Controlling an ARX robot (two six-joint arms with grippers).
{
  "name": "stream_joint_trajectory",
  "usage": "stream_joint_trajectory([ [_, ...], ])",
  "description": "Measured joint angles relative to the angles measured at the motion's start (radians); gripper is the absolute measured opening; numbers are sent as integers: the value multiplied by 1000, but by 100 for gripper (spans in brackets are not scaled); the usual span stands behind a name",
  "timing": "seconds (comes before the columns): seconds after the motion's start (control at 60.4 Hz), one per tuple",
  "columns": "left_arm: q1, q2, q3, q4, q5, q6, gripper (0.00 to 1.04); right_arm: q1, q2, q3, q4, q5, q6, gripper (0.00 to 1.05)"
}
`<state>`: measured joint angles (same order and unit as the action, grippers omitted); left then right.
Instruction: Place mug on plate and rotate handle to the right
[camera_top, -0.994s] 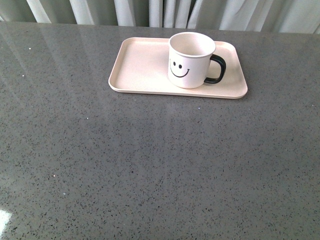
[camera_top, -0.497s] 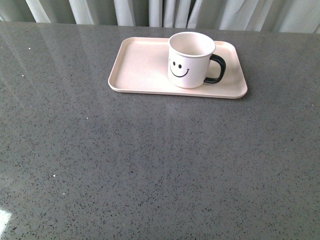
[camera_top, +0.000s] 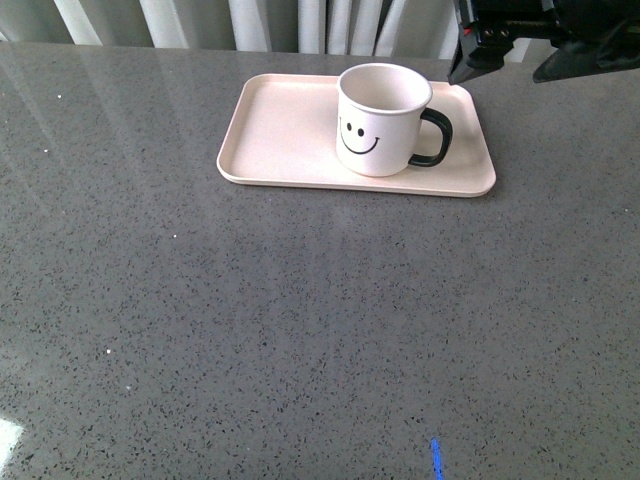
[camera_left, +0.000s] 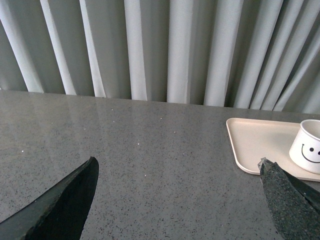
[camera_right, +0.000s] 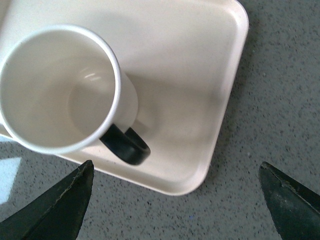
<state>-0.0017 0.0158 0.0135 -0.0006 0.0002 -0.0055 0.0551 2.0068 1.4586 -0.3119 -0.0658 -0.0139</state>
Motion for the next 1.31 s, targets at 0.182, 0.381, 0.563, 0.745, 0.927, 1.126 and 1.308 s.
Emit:
stream_joint_trajectory([
  [0.182,0,0,0,0,0,0,96,22,92,144,-58,18,4,96],
  [0.381,0,0,0,0,0,0,96,51,165,238,-97,23,5,96],
  [0.563,0,0,0,0,0,0,96,77,223,298,-127,33,9,96],
  [0.745,0,0,0,0,0,0,96,86,283,380,-163,43,29,96],
  [0.927,0,0,0,0,0,0,96,85,330,442,-195,47,45,96],
  [1.126,0,0,0,0,0,0,96,82,359,474,-211,48,48,96],
  [1.308,0,0,0,0,0,0,96,81,372,487,-220,51,52,89],
])
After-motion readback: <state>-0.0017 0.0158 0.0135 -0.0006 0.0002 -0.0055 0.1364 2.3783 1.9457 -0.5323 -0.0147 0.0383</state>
